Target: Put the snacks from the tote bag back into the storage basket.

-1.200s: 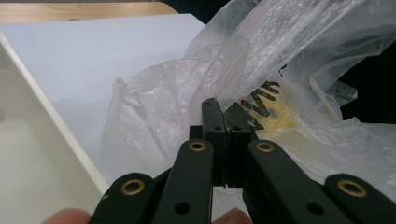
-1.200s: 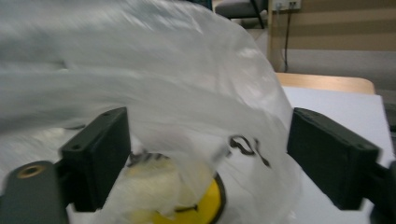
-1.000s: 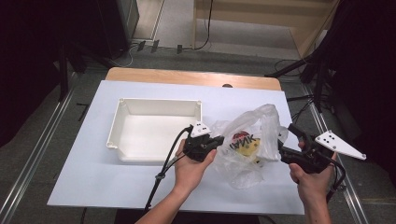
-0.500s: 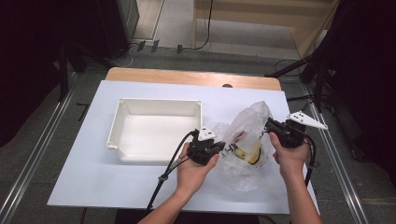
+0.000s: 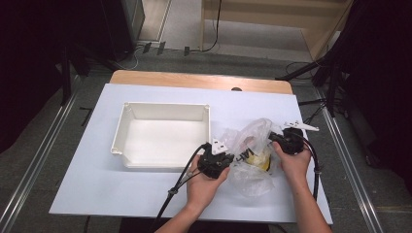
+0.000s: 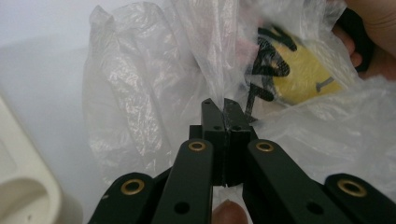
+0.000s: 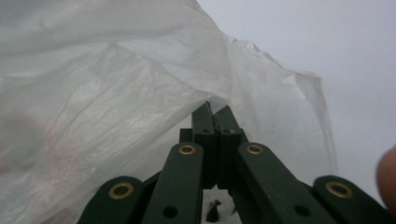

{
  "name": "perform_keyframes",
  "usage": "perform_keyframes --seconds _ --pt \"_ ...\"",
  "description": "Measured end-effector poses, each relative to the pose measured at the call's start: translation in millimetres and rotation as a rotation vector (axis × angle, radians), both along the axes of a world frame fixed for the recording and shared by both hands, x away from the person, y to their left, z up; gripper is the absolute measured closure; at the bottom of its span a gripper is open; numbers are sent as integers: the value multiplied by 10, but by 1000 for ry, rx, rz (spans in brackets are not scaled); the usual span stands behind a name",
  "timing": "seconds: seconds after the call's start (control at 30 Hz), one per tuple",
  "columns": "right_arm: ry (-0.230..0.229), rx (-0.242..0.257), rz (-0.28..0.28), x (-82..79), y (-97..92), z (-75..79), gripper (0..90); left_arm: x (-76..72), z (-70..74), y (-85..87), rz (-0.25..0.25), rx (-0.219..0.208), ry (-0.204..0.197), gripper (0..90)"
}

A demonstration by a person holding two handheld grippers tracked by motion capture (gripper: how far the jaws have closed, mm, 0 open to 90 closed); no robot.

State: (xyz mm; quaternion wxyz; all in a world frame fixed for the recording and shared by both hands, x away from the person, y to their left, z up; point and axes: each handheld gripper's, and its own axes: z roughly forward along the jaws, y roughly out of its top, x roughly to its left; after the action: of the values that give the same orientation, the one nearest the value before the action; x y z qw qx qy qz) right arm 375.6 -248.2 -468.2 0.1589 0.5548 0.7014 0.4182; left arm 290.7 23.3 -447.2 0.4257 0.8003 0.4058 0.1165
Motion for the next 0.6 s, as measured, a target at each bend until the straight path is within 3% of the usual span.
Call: perform_keyframes --seconds 0.13,0.27,0.4,0.5,0.6 --pt "44 -33 -34 7 -79 -125 900 -66 -94 -17 27 18 -26 900" --pt "38 -23 -27 -39 -136 -157 891 -124 -197 -49 40 33 -57 900" --pt "-35 43 8 -191 -200 -27 617 -156 -256 -55 30 16 -74 876" --pt "-77 40 10 -317 -232 76 514 -176 -224 -49 23 -15 -87 813" --pt "-112 30 -5 -492 -287 187 413 -189 -156 -40 31 -57 -96 686"
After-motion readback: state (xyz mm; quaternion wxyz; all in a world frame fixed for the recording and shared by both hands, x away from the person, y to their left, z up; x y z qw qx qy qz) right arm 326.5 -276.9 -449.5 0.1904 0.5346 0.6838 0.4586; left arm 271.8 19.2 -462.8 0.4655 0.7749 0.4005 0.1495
